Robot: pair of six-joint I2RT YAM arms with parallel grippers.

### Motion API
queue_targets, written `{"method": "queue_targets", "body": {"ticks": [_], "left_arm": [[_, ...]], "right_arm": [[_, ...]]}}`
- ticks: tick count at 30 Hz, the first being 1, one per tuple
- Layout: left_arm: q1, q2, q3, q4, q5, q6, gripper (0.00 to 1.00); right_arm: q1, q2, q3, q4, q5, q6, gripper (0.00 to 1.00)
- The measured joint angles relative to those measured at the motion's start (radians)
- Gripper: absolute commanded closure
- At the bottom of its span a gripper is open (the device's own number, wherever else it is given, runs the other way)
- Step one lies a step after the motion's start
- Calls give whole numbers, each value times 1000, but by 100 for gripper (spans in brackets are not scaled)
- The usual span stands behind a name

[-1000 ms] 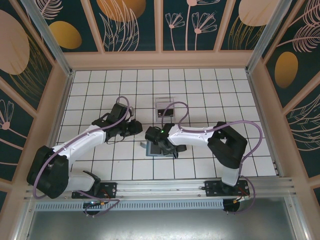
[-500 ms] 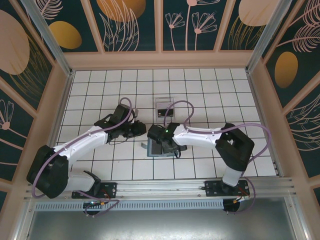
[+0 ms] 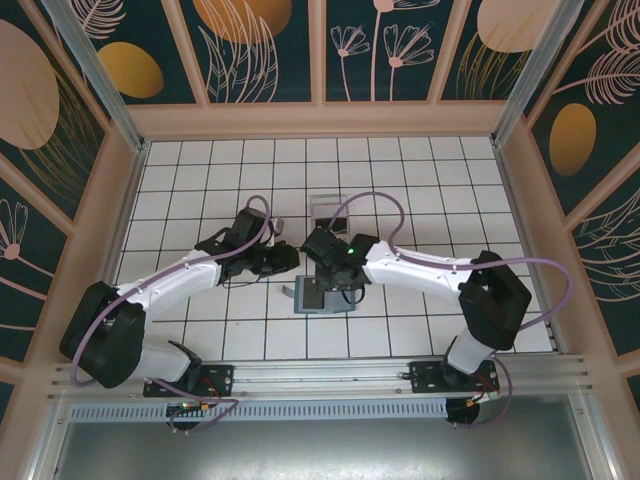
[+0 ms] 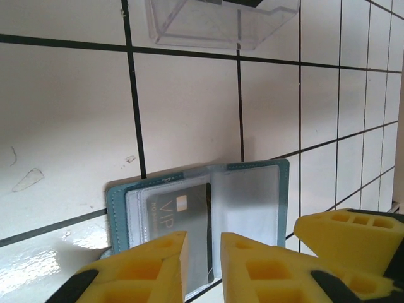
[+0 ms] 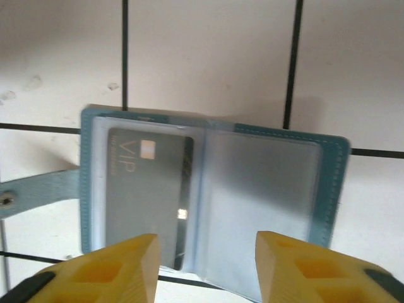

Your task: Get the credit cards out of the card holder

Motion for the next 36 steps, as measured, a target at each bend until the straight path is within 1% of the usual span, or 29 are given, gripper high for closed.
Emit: {"method": "queue_targets", "body": {"ticks": [4, 8, 15, 22, 25, 31, 33, 36], "left_arm": [[-15, 10, -10, 9, 11, -7, 81], [-35, 15, -19, 23, 16, -18, 81], [-66, 53, -29, 37, 20, -34, 81], [-107, 104, -30, 48, 18, -45, 82], [-114, 115, -36, 61, 16, -45, 85], [-115, 143, -62, 82, 15, -52, 87], [-115, 151, -66, 83, 15, -52, 88], [-115, 159, -72, 84, 13, -52, 88]], "right_arm": [[-63, -37, -127, 154, -124, 14, 72], [-103, -41, -224, 275, -220, 33, 76], [-121, -40, -264, 404, -317, 51, 76], [-122, -17, -264, 465, -348, 52, 78], [-122, -6, -264, 472, -352, 52, 80], [-122, 6, -264, 481, -362, 52, 83], [-124, 16, -264, 481, -362, 52, 83], [-127, 26, -264, 481, -362, 53, 80]]}}
